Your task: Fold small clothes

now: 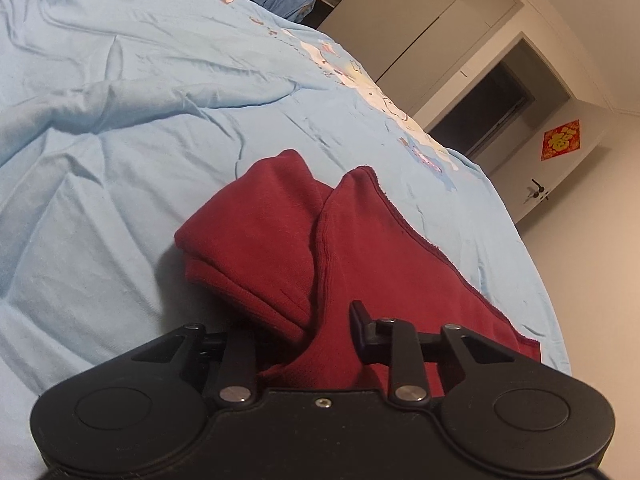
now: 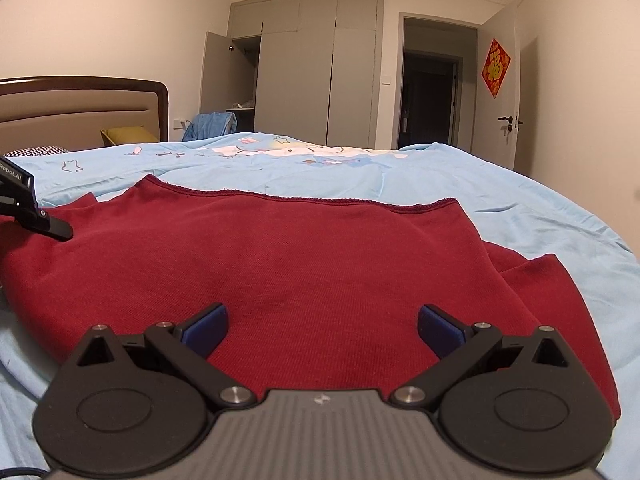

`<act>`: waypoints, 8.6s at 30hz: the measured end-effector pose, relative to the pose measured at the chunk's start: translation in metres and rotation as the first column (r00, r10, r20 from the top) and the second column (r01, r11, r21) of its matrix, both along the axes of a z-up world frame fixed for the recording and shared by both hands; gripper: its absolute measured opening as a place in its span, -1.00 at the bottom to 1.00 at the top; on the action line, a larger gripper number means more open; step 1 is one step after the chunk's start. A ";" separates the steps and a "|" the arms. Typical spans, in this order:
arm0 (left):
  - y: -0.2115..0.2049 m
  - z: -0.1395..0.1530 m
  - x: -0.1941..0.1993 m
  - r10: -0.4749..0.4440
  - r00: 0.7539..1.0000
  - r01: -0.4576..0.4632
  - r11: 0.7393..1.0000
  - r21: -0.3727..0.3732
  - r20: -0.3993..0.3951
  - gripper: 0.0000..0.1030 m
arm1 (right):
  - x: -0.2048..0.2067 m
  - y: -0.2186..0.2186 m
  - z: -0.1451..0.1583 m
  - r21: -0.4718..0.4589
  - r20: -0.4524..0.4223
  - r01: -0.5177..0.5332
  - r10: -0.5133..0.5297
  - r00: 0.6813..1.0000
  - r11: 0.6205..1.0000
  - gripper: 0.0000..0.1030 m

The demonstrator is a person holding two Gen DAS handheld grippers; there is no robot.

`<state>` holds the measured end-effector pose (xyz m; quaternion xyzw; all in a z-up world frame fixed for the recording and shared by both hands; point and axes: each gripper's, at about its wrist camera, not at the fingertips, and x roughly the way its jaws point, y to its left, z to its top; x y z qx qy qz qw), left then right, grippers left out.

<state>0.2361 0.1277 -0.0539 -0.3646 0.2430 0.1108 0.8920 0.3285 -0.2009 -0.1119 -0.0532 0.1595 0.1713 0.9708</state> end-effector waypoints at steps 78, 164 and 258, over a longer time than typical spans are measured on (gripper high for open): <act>-0.207 0.030 -0.041 -0.613 0.785 0.477 0.501 0.722 -0.092 -0.69 | 0.070 -0.065 0.033 0.438 -0.335 0.033 0.130 0.933 0.898 -0.72; -0.159 0.022 0.074 -0.362 0.921 0.389 0.827 0.406 -0.144 0.98 | -0.018 -0.128 0.006 0.220 -0.193 0.309 -0.269 0.944 0.925 0.99; -0.155 0.030 0.095 -0.393 0.916 0.390 0.830 0.399 -0.078 0.98 | 0.043 -0.149 -0.003 0.328 -0.177 0.217 -0.166 0.970 0.920 -0.35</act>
